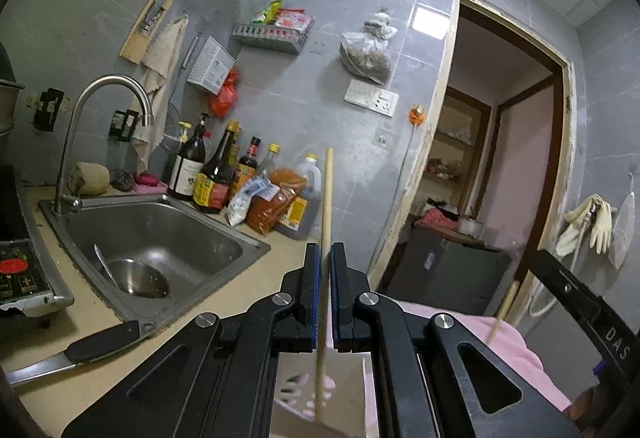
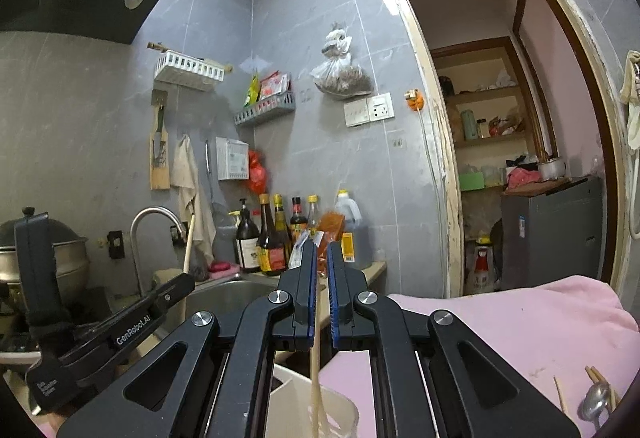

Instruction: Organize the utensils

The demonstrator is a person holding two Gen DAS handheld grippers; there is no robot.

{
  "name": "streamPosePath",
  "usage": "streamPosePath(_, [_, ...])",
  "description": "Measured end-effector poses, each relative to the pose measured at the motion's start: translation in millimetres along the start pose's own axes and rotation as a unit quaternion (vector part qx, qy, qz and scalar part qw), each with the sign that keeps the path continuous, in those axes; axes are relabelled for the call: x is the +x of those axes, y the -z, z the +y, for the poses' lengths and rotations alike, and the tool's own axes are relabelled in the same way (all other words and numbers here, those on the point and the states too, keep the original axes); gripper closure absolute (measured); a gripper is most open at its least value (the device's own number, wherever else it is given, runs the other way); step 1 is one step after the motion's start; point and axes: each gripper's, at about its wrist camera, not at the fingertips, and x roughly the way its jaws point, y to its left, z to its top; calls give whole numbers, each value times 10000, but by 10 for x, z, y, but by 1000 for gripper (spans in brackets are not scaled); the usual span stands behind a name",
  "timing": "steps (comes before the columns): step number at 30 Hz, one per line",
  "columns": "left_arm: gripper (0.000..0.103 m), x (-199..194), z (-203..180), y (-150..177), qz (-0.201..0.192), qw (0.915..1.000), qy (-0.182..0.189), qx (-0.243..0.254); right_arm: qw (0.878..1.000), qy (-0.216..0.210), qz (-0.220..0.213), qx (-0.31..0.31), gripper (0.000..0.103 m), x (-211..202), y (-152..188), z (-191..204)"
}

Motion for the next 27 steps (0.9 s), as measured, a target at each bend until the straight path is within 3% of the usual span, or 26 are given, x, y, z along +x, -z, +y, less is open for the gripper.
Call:
streamPosePath(12, [78,-171,-157,-77,199,9991,379,-1,9998,141,-112,119,77,-285,-178,-232])
streamPosePath(15, [67,-264,-316,-118,167,9985,515,115,9994,275,-181,131,60,-419,-235,-354])
streamPosePath(18, [58,-313,-501,-141,222,9970,676,292,9988,433,-238,56,51,-560,-287,-471])
streamPosePath(20, [49,-355,-649,-143,220,9958,769,439,9980,570,-264,-12,48,-679,-328,-572])
streamPosePath(23, [32,-390,-836,-124,257,9935,968,536,9964,778,-325,-96,30,-875,-381,-735])
streamPosePath(27, [17,-403,-1059,-80,371,9906,1164,615,9935,1066,-325,-213,23,-1133,-418,-962])
